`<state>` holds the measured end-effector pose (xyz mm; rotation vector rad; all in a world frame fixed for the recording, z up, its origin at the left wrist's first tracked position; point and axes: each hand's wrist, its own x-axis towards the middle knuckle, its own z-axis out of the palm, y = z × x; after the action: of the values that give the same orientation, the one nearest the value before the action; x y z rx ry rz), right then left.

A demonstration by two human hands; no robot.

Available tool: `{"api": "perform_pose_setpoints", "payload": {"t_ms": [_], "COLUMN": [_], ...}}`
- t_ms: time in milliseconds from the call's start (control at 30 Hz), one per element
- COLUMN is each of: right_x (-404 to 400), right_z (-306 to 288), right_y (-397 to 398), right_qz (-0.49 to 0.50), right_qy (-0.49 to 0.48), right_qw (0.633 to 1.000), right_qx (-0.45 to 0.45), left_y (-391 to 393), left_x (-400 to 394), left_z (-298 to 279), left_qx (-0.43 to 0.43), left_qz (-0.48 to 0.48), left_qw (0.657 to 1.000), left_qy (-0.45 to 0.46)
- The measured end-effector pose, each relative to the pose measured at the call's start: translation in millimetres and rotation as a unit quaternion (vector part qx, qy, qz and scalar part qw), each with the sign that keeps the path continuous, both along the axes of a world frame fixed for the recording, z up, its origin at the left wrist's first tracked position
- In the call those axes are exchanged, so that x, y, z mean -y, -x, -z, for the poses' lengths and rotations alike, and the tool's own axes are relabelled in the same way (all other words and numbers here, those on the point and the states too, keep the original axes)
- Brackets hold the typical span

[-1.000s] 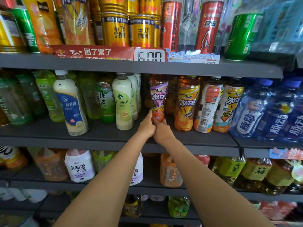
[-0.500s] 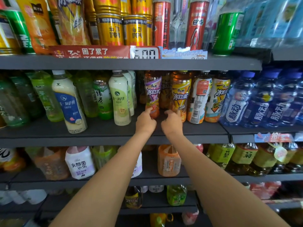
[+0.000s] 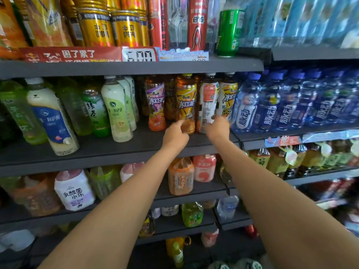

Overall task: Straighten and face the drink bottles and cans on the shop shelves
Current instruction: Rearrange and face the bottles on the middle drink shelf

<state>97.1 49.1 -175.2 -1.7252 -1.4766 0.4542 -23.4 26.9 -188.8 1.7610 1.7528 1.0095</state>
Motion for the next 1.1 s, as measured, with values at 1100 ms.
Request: {"api": "perform_pose_setpoints", "payload": {"t_ms": [1100], "right_x": [-61], "right_z": [24], "right_y": [-28], "right_qz": [-0.058], "right_qy": [0.019], "right_qw": [0.996], "right_qx": [-0.063], "left_y": [-79], "left_x": [-64], "left_z": [-8], "left_qx": [0.119], "left_qz": [-0.065], "left_qw": [0.987], "left_qy": [0.081]}}
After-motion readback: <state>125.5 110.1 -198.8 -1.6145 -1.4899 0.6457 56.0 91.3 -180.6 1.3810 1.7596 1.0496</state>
